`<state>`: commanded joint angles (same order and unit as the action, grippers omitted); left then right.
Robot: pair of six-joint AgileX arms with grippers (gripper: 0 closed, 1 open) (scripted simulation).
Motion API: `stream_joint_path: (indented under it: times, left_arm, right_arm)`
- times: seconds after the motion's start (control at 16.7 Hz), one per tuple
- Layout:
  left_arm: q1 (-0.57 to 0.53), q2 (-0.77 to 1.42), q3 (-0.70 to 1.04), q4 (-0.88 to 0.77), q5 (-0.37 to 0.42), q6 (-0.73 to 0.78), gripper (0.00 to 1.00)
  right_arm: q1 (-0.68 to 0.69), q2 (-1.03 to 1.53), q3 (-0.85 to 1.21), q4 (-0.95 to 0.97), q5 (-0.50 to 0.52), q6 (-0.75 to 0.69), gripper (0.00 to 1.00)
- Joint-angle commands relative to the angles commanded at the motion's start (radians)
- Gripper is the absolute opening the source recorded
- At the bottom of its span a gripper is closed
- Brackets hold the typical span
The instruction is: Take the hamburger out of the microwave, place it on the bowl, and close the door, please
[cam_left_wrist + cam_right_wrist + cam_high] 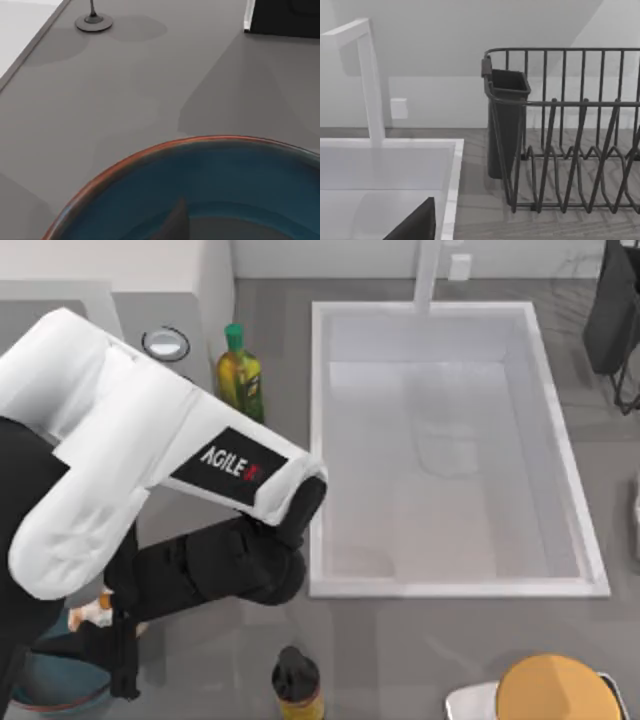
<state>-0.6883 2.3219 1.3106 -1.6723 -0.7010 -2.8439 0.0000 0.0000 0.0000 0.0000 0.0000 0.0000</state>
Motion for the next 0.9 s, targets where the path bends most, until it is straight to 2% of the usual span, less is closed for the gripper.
stream_joint_path:
  times: [0.9]
  left_arm:
    - [0.075,-0.015,-0.129,0.149,-0.065,0.042,0.0]
  right_arm:
    - [0.0,0.0,0.0,0.0,0.0,0.0,1.0]
